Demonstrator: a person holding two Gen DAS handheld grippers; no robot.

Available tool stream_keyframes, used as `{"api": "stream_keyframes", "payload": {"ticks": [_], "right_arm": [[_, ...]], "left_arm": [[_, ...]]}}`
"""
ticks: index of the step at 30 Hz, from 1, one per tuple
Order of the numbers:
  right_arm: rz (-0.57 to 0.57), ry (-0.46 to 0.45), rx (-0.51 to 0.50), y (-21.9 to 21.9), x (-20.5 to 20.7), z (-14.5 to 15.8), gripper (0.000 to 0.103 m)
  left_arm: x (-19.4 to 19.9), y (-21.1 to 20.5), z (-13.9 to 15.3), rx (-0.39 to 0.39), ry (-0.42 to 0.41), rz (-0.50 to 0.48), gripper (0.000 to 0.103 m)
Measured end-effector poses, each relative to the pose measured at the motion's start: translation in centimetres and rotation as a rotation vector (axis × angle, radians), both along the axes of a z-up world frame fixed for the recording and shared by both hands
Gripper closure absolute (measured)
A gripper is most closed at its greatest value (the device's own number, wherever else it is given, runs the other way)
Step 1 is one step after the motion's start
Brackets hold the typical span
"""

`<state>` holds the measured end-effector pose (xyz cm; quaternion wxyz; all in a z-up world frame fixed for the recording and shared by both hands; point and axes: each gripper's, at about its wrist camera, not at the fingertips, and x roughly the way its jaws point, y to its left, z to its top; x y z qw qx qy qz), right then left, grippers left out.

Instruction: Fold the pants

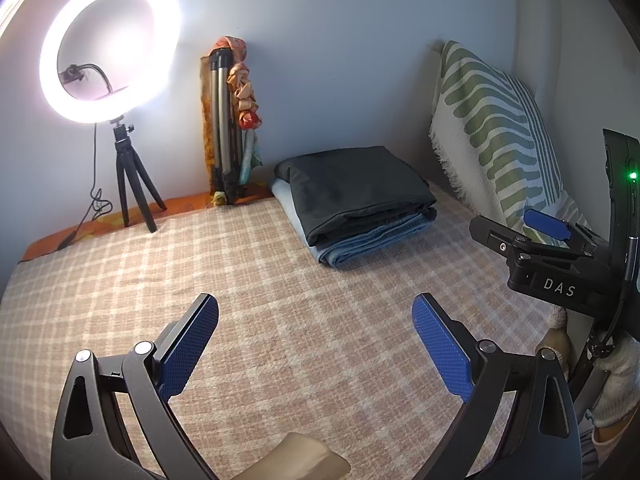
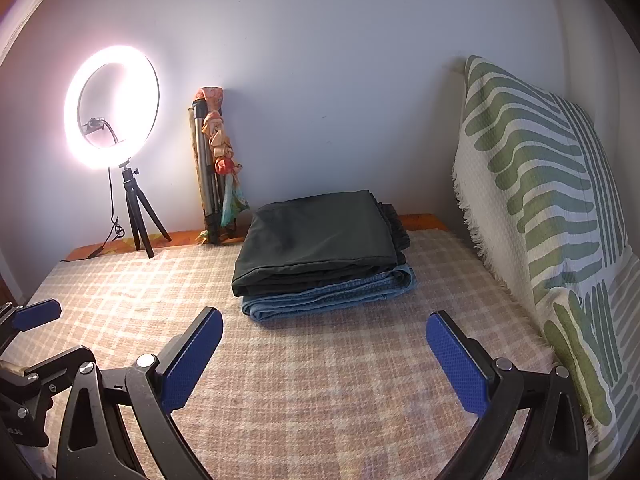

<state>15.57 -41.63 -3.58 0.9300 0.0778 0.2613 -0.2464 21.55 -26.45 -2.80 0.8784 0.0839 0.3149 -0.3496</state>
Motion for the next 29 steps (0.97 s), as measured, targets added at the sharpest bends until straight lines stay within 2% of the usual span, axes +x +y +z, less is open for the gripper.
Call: {"api": "stream_keyframes", "payload": {"ticks": [20,27,29], "right_arm": [[-0.003,0.001,0.000,0.42,-0.27,-0.09,0.000],[-0.003,0.003,0.002,0.60,-0.39,-0.19,0.000],[-0.001,0.004,0.005,0.69,-0.46,-0.32,0.000]], "left_arm": [[0.04,0.10,-0.03,0.014,-0.011,0.005,0.005],[-0.26,0.45,0.15,0.005,-0.059,0.012,0.005],[-0.24,0.42,0.12,0.004,-0.048,0.007,0.005]]}}
